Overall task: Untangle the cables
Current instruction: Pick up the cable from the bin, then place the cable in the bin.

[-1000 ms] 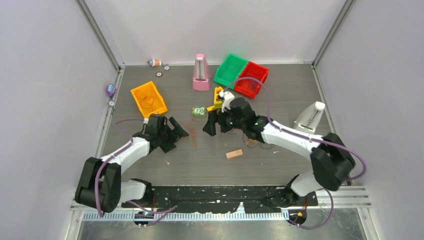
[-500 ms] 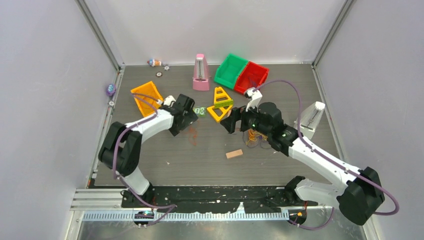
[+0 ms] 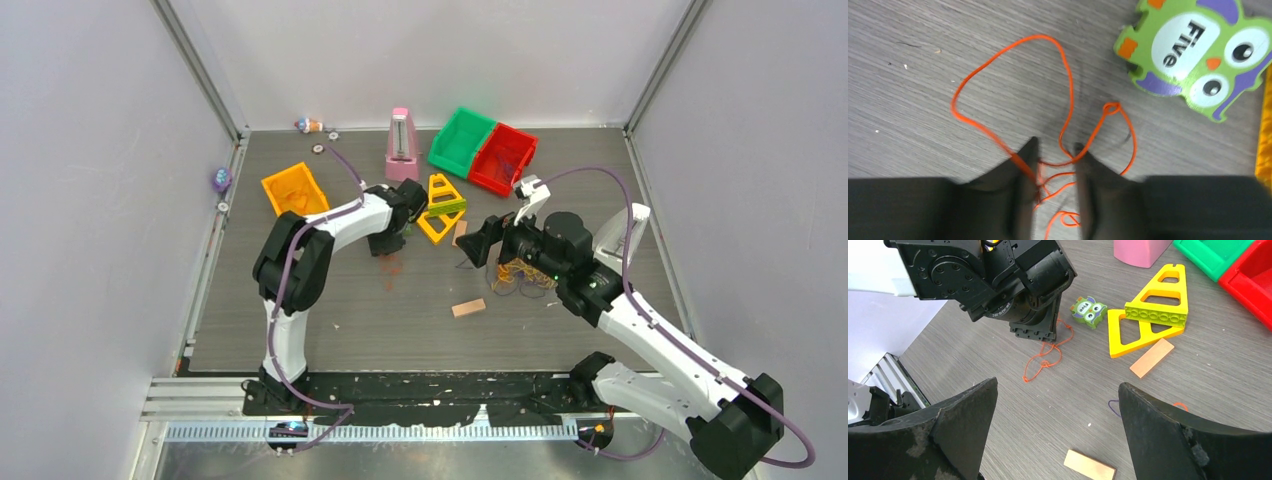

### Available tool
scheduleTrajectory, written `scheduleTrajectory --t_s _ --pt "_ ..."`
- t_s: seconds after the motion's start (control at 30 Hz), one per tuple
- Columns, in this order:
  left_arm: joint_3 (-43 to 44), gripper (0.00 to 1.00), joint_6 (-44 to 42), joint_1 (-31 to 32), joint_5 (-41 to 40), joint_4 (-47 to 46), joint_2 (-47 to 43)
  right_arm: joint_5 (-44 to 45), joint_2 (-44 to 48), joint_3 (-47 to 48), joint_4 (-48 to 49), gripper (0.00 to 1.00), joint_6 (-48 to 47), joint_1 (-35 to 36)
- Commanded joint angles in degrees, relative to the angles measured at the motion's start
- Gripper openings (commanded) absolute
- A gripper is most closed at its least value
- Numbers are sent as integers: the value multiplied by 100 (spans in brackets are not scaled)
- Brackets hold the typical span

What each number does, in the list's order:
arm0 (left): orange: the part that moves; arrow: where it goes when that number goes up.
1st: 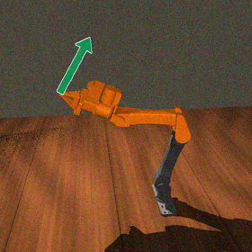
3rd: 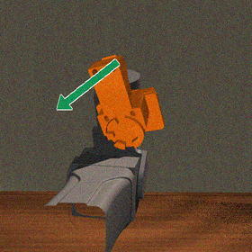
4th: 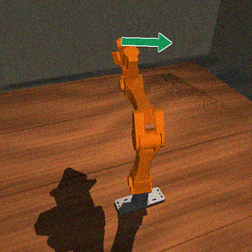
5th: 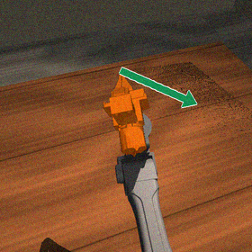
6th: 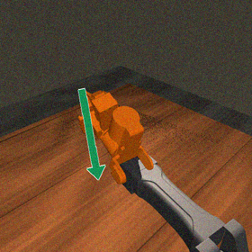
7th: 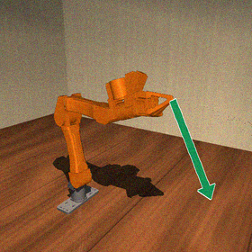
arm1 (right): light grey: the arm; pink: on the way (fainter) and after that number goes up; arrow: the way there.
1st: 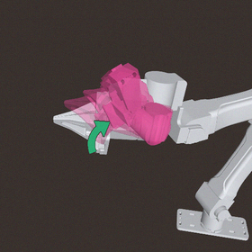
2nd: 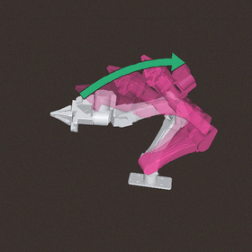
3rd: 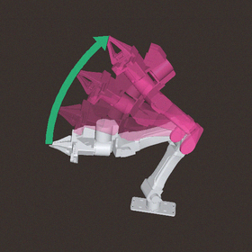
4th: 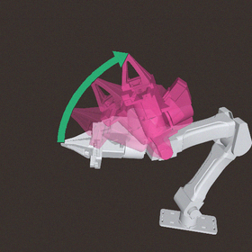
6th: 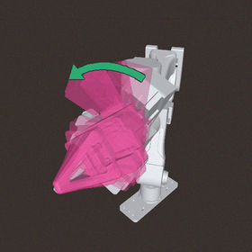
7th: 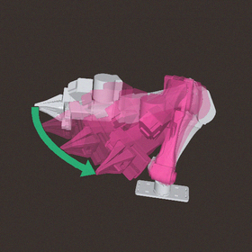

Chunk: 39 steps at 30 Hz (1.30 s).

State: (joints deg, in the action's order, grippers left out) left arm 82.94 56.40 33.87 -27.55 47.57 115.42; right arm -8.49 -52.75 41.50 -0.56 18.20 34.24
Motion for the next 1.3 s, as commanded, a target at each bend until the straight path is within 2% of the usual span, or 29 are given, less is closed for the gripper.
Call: scheduleTrajectory --t_s 0.0,0.03,0.1,0.33,0.6,0.73,0.87,1.0,1.27 --pt "-10 10 -597 -8 140 223 -72 -91 189 -99 91 95 6 -44" --pt "-57 0 -686 -42 324 130 -87 -87 211 -122 91 95 8 -51" --pt "-167 0 -787 -147 655 -47 -131 -100 228 -138 91 95 28 -63" --pt "-116 0 -1568 -336 906 96 -929 -128 352 -194 -85 95 41 -92" --pt "1161 0 -2594 -1255 1013 1368 -1898 -219 302 -215 -74 95 61 -110" --pt "1819 0 -2915 -1716 598 1679 -2131 -311 229 -244 -13 95 88 -110" --pt "2406 0 -3116 -2235 273 1718 -1997 -400 213 -258 14 95 113 -110" --pt "2631 0 -3180 -2597 -109 1437 -1578 -440 300 -300 20 95 98 -111" --pt "2097 0 -3132 -2815 -335 140 -788 -412 459 -340 -55 95 97 -112"
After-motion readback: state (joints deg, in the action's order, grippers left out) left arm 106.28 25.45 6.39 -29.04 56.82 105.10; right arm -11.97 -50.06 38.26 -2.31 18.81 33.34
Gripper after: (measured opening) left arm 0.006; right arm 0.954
